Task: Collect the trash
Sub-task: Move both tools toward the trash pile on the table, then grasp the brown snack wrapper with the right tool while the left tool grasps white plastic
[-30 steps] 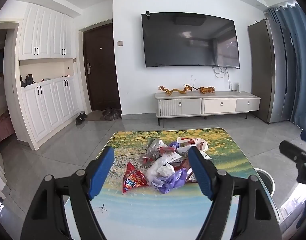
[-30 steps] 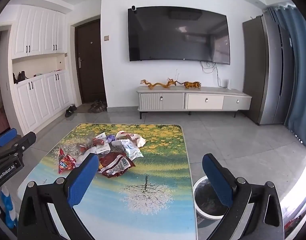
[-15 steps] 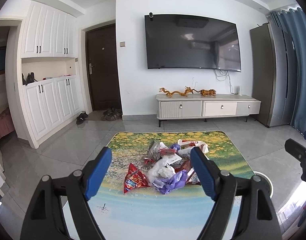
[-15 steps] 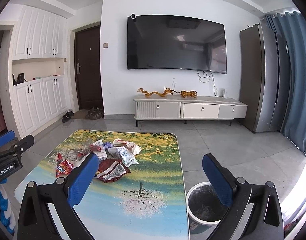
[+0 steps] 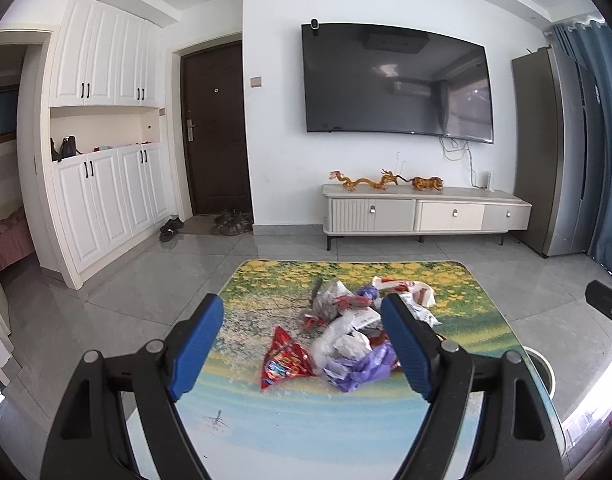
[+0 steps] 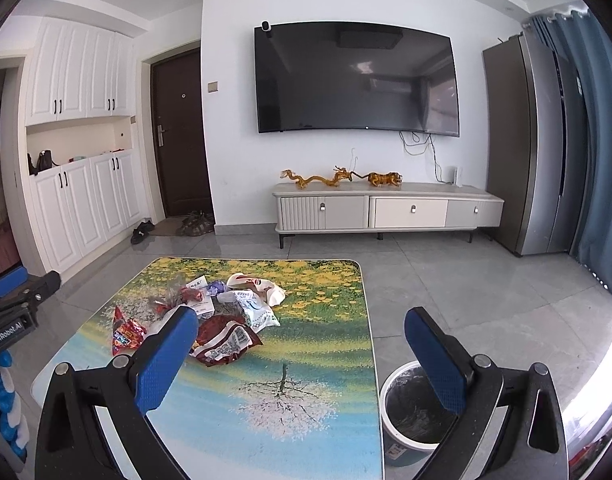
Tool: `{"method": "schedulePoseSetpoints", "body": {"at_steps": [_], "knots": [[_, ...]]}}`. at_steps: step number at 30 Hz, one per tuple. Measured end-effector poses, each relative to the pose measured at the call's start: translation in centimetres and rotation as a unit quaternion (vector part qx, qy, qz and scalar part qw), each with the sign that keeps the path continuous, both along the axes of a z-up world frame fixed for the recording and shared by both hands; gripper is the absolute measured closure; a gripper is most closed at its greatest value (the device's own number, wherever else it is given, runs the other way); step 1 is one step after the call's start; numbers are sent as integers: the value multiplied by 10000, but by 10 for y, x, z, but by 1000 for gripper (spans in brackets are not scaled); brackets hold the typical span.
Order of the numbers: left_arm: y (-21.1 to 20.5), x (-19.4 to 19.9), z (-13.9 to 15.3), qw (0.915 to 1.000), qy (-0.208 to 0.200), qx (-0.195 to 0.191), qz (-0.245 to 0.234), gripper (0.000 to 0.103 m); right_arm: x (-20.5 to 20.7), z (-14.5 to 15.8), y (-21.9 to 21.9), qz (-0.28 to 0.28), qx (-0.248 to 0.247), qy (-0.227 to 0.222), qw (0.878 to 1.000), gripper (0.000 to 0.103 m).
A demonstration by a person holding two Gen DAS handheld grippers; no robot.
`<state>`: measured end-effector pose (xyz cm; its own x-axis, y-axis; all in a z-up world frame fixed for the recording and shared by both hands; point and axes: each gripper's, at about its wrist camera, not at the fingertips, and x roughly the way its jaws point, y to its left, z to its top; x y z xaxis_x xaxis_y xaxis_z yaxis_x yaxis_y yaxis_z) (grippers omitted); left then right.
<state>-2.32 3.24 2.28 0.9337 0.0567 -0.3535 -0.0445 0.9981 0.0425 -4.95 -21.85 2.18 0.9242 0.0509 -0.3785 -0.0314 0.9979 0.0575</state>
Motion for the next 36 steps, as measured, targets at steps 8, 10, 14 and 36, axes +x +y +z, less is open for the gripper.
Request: {"method": "schedulePoseSetpoints", "body": {"at_steps": [8,10,14,36], "knots": [[25,12,-10,9984,160,-233,-485,23,22,-11,-7,306,260,262,9988,0],[25,16,-18,9960,300,-302,-781,23,31,-16,-8,400,318,384,9980,1],[15,28,-37,9895,630,-355,-1249,24,49,-31,-4,615,431,639,9951,5],[1,203,-106,9141,3411,-1922,-1054,39,182,-110,17,1936,1327,2060,9500,26]]}}
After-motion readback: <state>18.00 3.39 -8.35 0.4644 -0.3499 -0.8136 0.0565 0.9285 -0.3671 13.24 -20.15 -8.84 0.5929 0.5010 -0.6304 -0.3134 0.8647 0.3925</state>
